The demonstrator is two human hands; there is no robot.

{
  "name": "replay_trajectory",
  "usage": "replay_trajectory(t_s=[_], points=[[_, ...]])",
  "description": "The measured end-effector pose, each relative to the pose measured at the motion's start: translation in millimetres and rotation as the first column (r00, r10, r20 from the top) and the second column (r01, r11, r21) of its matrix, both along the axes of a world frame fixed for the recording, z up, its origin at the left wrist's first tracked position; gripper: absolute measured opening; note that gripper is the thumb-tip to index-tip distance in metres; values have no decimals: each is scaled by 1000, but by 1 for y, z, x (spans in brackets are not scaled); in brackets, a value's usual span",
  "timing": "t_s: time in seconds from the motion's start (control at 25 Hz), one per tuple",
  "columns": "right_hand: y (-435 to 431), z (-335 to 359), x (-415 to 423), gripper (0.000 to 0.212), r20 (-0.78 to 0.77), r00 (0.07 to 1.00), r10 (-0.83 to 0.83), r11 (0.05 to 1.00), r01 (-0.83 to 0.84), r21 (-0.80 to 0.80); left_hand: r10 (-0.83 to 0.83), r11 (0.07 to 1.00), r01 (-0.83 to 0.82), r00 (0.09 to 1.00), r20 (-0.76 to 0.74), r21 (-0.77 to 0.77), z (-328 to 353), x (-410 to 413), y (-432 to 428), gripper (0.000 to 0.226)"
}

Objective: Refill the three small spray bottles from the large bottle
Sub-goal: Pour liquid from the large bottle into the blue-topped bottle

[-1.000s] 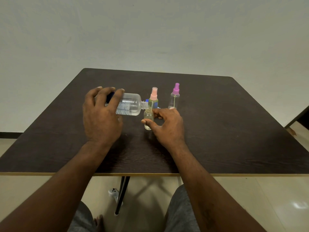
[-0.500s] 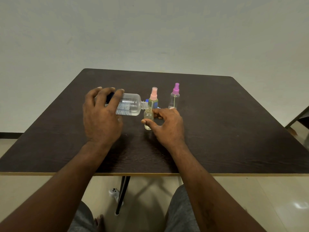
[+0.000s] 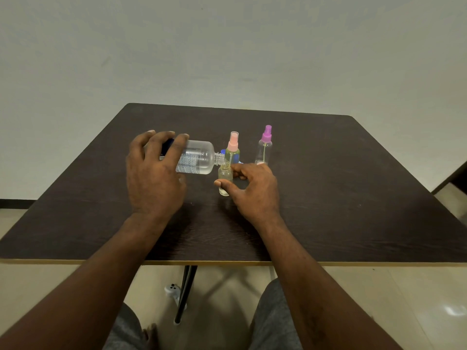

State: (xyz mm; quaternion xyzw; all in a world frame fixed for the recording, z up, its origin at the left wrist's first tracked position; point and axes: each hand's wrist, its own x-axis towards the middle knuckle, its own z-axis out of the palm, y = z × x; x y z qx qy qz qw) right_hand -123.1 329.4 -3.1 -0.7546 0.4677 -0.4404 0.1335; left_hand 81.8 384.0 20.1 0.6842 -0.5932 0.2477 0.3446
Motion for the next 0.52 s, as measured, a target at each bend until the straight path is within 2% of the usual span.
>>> replay_trajectory(t_s=[0.52], points=[[0, 2, 0, 46, 7, 1000, 4, 1000, -4, 16, 4, 1000, -3, 1000, 10, -8, 1, 0, 0, 72]])
